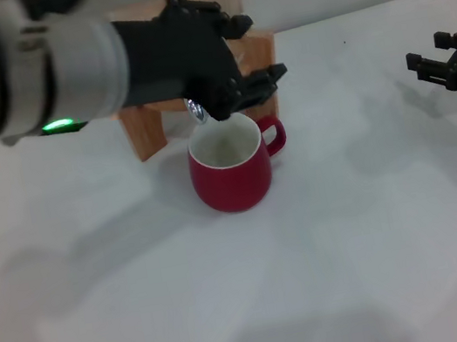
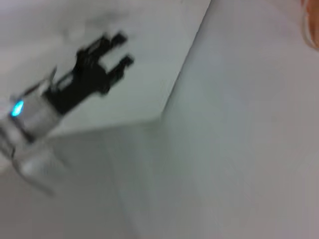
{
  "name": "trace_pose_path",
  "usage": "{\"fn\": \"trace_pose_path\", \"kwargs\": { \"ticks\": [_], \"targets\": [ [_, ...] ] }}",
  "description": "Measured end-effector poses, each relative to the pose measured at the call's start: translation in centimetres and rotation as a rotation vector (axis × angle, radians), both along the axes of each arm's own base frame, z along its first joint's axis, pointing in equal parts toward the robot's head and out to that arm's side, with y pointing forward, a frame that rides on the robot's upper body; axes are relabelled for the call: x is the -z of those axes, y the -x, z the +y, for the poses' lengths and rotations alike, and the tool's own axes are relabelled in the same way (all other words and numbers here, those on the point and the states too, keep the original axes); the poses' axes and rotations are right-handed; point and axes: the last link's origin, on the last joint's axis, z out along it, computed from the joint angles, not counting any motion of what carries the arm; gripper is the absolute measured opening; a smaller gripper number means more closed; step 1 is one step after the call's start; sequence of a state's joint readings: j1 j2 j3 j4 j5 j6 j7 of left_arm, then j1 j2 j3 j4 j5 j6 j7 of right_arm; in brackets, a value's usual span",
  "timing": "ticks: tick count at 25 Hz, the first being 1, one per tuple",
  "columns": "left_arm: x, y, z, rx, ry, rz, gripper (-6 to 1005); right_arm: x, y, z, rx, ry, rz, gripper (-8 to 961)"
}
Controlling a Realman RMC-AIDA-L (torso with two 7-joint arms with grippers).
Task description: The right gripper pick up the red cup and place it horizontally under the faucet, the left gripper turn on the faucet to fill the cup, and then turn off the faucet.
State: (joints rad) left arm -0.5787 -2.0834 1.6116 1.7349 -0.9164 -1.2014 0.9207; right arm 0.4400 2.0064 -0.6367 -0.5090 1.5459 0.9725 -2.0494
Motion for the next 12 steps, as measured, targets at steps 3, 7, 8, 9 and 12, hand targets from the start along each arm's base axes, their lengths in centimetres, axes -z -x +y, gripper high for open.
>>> {"fn": "trace_pose_path", "kwargs": {
  "ticks": [3, 7, 8, 9, 12],
  "targets": [
    [-2.9, 0.7, -1.2, -0.082, 0.030, -0.157, 622, -0.1, 0.0, 0.0, -0.001, -0.002, 0.001, 589],
    [-6.5, 2.5, -2.2, -0.194, 0.067, -0.354, 628, -0.2, 0.1, 0.0, 0.004, -0.003, 0.015, 589],
    [-7.7, 3.4, -2.5, -0.226, 0.076, -0.414, 630, -0.2, 0.0, 0.0, 0.006, -0.004, 0.016, 589],
    [-8.6, 4.2, -2.9, -0.254, 0.088, -0.470, 631, -0.4, 0.0, 0.0, 0.007, -0.006, 0.018, 588],
    [-11.5, 7.6, -3.8, -0.351, 0.096, -0.636, 636, -0.5, 0.0, -0.1, 0.010, -0.008, 0.031, 588]
  ]
}}
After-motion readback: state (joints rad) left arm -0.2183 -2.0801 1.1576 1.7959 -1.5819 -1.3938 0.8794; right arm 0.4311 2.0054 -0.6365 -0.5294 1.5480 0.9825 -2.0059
